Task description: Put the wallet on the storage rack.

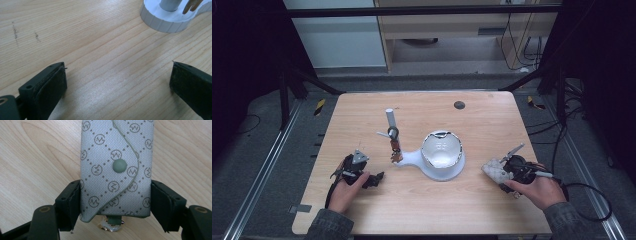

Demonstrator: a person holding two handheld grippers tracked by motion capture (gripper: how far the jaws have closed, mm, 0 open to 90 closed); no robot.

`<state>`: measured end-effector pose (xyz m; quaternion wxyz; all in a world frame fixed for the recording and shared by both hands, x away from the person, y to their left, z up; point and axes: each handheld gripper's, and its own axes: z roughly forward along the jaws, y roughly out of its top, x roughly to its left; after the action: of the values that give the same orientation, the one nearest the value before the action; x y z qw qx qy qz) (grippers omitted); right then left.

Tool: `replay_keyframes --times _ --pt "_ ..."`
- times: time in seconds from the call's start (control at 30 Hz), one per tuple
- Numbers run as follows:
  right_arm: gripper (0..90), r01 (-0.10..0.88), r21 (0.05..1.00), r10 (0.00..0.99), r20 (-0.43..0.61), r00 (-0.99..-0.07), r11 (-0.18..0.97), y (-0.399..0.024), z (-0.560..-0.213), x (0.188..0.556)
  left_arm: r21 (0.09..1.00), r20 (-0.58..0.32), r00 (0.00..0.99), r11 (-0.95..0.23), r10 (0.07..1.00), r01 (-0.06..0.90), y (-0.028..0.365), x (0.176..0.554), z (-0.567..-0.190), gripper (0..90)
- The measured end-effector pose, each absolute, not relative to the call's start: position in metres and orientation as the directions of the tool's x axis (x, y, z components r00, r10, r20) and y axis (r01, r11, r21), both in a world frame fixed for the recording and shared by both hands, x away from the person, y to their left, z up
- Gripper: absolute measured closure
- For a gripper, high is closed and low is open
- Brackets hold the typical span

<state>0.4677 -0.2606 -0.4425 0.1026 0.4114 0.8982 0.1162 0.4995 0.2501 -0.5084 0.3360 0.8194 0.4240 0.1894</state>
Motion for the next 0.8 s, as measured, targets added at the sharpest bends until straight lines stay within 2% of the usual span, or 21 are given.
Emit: replay_keyframes --times 0.8 --pt "30.3 0.645 0.301 0.704 -0.160 -0.692 0.703 -0.238 -0.417 0.469 0.710 0.026 0.572 -0.418 0.820 0.567 0.250 0.499 -0.508 0.4"
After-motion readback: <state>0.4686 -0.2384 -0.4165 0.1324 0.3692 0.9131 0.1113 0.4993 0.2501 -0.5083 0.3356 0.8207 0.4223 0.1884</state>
